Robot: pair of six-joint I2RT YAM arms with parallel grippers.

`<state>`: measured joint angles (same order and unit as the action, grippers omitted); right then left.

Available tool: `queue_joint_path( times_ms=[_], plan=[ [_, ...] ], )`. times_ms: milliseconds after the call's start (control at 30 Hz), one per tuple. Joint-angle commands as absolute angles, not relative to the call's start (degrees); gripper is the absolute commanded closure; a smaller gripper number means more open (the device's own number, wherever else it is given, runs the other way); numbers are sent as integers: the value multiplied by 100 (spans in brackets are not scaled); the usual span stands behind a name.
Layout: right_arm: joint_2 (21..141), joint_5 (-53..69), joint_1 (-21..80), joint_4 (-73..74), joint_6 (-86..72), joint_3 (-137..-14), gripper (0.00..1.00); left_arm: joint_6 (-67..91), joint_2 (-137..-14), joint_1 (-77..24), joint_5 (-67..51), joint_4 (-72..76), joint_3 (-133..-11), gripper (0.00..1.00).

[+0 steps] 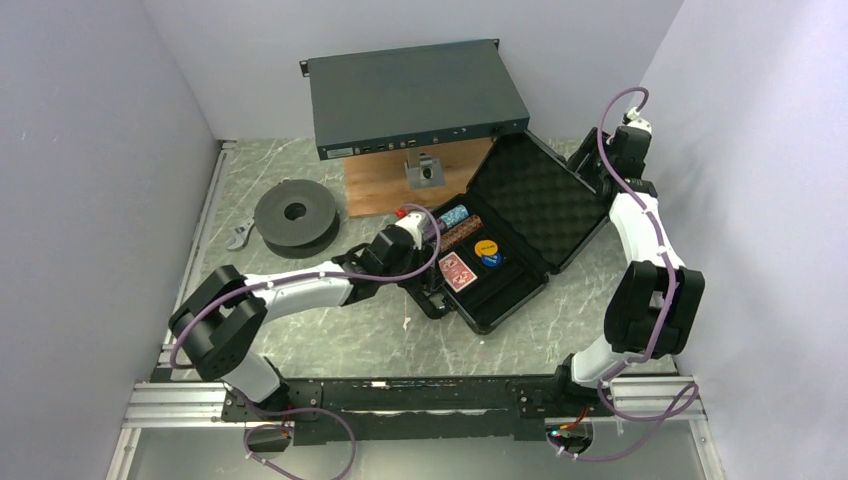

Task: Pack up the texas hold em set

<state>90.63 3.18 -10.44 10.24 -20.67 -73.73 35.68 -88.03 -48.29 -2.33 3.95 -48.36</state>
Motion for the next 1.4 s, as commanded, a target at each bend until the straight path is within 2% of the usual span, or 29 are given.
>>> queue_joint_path(
  times_ms=[0, 500, 600, 767, 1033, 1067, 1200, 1267, 1367],
  plan=[
    [8778, 876, -977, 1228, -2230, -7193, 36, 3622, -9062, -4917, -366, 623, -5250, 34],
    [8061, 1997, -855, 1031, -2748, -6603, 38, 3582, -9433, -4929, -455, 660, -5614, 37],
    [7977, 1741, -846, 1130, -2608, -6675, 38, 3578, -9423, -4944, -475, 671, -5602, 38],
    [7842, 510, -884, 1088, -2350, -7043, 37, 3606, -9387, -4968, -504, 684, -5516, 38],
    [8748, 85, -1361, 1171, -2468, -7835, 40, 3486, -9257, -5000, -504, 394, -5528, 38],
    [8939, 42, -1403, 1278, -2455, -7972, 43, 3481, -9249, -4998, -488, 370, -5524, 39],
    [9558, 79, -1505, 1436, -2325, -8242, 68, 3536, -9207, -5015, -489, 349, -5466, 42],
    [9751, 196, -1520, 1523, -2236, -8321, 74, 3554, -9174, -5041, -438, 339, -5422, 42],
    [9838, 641, -1521, 1468, -2073, -8196, 77, 3585, -9142, -5068, -363, 322, -5363, 43]
  ],
)
